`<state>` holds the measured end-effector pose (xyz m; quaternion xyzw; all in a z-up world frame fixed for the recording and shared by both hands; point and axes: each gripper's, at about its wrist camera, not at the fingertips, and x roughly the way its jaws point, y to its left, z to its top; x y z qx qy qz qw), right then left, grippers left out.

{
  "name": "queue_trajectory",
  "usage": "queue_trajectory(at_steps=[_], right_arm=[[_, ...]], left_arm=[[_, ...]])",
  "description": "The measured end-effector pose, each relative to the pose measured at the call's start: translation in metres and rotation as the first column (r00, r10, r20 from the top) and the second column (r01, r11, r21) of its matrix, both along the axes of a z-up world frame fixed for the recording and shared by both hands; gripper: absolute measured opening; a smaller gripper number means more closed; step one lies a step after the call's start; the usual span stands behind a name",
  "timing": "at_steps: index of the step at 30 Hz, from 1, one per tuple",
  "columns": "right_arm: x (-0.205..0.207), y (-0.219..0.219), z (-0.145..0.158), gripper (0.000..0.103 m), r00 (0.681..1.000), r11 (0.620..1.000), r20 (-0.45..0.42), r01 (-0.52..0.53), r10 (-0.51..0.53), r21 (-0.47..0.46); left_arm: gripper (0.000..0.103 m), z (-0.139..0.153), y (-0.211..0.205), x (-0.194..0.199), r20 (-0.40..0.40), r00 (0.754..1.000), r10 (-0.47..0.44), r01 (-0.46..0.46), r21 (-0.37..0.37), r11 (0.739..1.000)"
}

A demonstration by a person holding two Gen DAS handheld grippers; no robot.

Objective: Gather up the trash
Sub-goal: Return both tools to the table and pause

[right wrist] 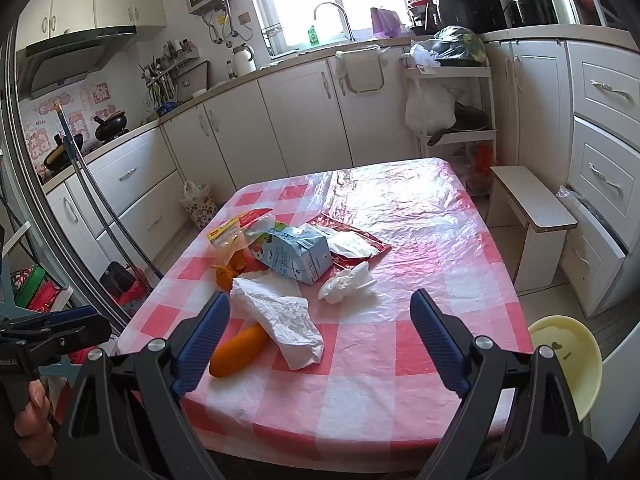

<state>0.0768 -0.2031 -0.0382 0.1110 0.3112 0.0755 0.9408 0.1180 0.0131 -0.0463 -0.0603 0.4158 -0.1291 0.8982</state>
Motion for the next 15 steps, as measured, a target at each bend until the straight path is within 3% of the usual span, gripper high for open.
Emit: queue_trajectory(at_steps=[15], right_arm=[[-0.0003, 0.0001, 0.0001, 0.088, 1.000, 1.000, -0.001, 0.000, 0.000, -0.001]], left_arm=[[0.086, 0.0010, 0.0029, -0.0008, 0.000, 1.000, 0.003, -0.003, -0.002, 1.000]])
